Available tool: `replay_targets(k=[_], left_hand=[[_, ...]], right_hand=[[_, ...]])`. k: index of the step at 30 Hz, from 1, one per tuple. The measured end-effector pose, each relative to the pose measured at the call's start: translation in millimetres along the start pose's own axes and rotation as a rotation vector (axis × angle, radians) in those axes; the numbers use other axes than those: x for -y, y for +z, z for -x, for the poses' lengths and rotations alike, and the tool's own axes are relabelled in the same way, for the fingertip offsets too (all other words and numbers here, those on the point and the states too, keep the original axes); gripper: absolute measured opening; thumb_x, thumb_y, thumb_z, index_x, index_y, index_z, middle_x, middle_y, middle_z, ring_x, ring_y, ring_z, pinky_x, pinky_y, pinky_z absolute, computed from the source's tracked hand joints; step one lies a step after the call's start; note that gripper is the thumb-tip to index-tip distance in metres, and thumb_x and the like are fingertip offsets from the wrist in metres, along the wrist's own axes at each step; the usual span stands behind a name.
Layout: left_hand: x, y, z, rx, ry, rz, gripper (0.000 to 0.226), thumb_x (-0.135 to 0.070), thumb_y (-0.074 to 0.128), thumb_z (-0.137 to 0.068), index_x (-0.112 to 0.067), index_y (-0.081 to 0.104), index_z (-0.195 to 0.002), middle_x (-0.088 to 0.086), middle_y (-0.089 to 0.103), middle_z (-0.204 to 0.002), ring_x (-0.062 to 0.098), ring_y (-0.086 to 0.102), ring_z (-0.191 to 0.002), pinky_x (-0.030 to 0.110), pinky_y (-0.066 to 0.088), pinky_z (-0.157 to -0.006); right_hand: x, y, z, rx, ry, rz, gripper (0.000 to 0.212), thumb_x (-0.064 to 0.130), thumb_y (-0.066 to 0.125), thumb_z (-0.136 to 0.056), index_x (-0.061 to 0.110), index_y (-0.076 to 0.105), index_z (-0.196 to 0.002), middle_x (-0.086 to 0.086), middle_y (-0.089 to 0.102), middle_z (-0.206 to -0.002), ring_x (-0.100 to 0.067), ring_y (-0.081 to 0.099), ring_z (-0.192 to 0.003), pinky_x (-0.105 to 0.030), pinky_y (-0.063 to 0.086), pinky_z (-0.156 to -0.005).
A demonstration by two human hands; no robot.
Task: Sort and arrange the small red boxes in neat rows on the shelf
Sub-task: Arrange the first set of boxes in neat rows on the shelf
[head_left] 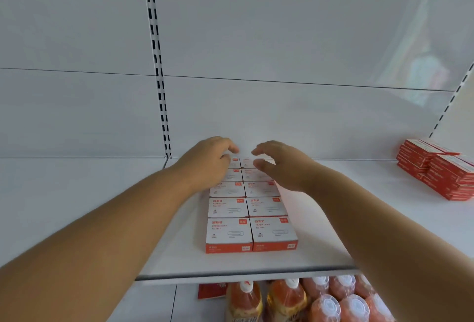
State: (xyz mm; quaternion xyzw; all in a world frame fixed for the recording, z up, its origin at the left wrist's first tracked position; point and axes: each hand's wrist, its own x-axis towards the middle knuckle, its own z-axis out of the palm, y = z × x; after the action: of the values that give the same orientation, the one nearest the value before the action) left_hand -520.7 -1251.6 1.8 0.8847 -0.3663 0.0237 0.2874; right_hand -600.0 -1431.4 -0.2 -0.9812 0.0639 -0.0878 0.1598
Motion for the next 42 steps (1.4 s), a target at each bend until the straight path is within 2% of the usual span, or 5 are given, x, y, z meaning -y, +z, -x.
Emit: replay_targets(k=[11, 32, 36, 38, 42], left_hand=[[-7, 9, 103, 0.383, 0.308, -0.401, 0.081, -0.068, 0.028, -0.093, -0.033, -0.014, -0.153, -0.019, -0.026, -0.156, -0.005, -0.03, -0.135, 0.017, -0.018, -0.109], [-1, 9, 106, 0.289, 0.215, -0.091, 0.074, -0.06, 0.041, -0.094, -0.036, 0.01, -0.156, -0.02, 0.004, -0.161, 0.003, 0.0, -0.148, 0.028, 0.005, -0.12], [12, -2, 105, -0.239, 0.033, -0.055, 0.02, -0.033, 0.044, -0.099, -0.023, 0.061, -0.093, -0.009, 0.063, -0.101, 0.016, 0.059, -0.094, 0.03, 0.049, -0.077], [13, -7, 101, -0.165, -0.133, -0.241, 0.04, -0.037, 0.037, -0.1, -0.016, 0.055, -0.072, 0.001, 0.061, -0.073, 0.022, 0.059, -0.071, 0.032, 0.048, -0.064], [8, 0, 94, 0.086, -0.215, -0.308, 0.055, -0.051, 0.03, -0.102, -0.018, 0.058, -0.067, -0.001, 0.064, -0.07, 0.016, 0.061, -0.068, 0.032, 0.049, -0.065]], right_hand=[[14, 13, 112, 0.245, -0.207, 0.168, 0.091, 0.077, 0.013, -0.078, 0.031, 0.001, -0.155, 0.017, -0.006, -0.161, 0.006, -0.017, -0.143, -0.018, -0.009, -0.116], [20, 17, 120, 0.125, -0.145, 0.022, 0.076, 0.067, 0.02, -0.089, 0.032, 0.007, -0.155, 0.019, 0.001, -0.16, 0.005, -0.011, -0.144, -0.026, -0.001, -0.118], [13, 5, 115, -0.222, 0.096, -0.078, 0.044, 0.053, 0.032, -0.099, 0.024, 0.054, -0.124, 0.01, 0.058, -0.125, -0.01, 0.056, -0.108, -0.028, 0.045, -0.09], [13, 1, 106, -0.177, 0.265, 0.031, 0.042, 0.051, 0.032, -0.099, 0.019, 0.055, -0.088, 0.001, 0.063, -0.085, -0.014, 0.056, -0.073, -0.03, 0.046, -0.064], [19, 8, 93, 0.089, 0.393, 0.164, 0.058, 0.055, 0.025, -0.1, 0.014, 0.062, -0.086, -0.003, 0.065, -0.081, -0.017, 0.061, -0.074, -0.03, 0.049, -0.064]])
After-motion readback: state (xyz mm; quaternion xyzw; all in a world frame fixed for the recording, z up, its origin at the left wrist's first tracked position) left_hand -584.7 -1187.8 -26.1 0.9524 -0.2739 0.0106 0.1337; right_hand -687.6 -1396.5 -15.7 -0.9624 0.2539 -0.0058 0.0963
